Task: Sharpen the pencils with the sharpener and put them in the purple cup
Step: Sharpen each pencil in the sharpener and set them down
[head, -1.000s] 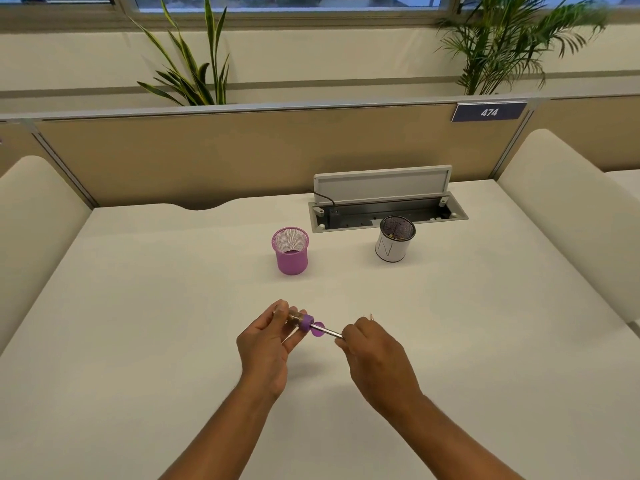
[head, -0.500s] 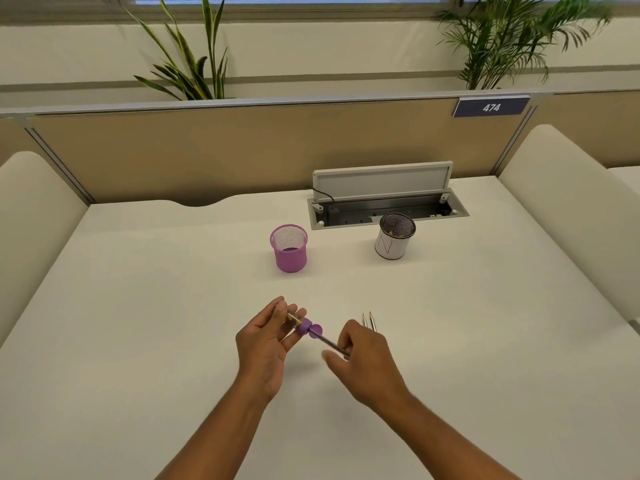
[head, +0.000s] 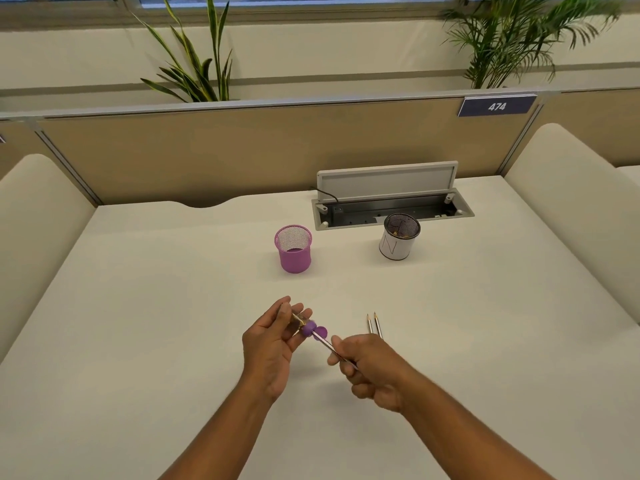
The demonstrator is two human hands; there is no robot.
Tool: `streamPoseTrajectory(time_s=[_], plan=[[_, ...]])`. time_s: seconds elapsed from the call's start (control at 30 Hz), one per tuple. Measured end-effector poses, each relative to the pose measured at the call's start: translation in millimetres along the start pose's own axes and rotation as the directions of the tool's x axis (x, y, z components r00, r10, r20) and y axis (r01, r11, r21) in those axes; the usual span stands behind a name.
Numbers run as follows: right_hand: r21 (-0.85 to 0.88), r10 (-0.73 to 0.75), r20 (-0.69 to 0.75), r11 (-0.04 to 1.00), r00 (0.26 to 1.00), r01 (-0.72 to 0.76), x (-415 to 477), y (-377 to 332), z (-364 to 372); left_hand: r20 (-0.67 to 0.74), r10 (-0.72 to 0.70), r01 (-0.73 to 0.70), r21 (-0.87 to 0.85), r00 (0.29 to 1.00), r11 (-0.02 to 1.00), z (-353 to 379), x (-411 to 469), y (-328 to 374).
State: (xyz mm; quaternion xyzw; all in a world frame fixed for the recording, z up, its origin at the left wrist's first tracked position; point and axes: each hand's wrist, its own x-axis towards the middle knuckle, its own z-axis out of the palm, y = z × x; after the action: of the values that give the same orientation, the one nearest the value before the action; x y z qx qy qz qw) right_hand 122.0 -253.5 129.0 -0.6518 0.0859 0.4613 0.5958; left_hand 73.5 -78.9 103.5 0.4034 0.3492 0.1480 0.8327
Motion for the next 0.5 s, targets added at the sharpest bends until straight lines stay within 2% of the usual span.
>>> streamPoseTrajectory(time_s=[0.07,0.1,0.13,0.2,0.27,0.3,0.37,0.4,0.43,0.47,0.5], plan=[[-0.184,-0.158,-0.101,0.973,0.982,0.138,0,3,6,-0.007,0.005,-0.005,0.002,1.0,1.0,2,1,0],[-0.321,-0.291,-0.174,0.92,0.941,0.226,2,6,8,-0.016,0.006,-0.006,-0.002,1.0,1.0,3,2,1],[-0.489,-0.449,-0.217,0.818,0.867,0.302,5,9,8,-0.027,0.007,-0.007,-0.007,1.0,1.0,5,3,1],[-0.784,-0.724,-0.122,0.489,0.678,0.381,12,16,5,-0.055,0.009,-0.01,-0.015,0.998,1.0,7,3,2],[-0.941,-0.859,0.031,0.147,0.51,0.304,14,21,2,-0.075,0.012,-0.014,-0.034,0.997,0.999,8,4,3],[-0.967,-0.888,0.09,0.031,0.451,0.252,14,23,3,-0.08,0.009,-0.013,-0.043,0.997,0.999,9,4,3],[-0.976,-0.909,0.146,-0.068,0.39,0.205,13,25,2,-0.081,0.002,-0.007,-0.054,0.997,0.999,11,4,3],[-0.975,-0.907,0.118,-0.028,0.404,0.222,13,24,4,-0.074,0.004,-0.008,-0.056,0.997,0.998,12,4,3],[-0.957,-0.888,0.03,0.107,0.459,0.27,13,22,7,-0.062,0.008,-0.012,-0.054,0.998,0.998,11,4,3],[-0.876,-0.811,-0.095,0.344,0.578,0.339,12,17,9,-0.044,0.016,-0.018,-0.046,0.999,0.999,10,4,5],[-0.671,-0.647,-0.182,0.633,0.741,0.387,10,11,8,-0.021,0.02,-0.021,-0.038,1.0,0.999,10,4,6]])
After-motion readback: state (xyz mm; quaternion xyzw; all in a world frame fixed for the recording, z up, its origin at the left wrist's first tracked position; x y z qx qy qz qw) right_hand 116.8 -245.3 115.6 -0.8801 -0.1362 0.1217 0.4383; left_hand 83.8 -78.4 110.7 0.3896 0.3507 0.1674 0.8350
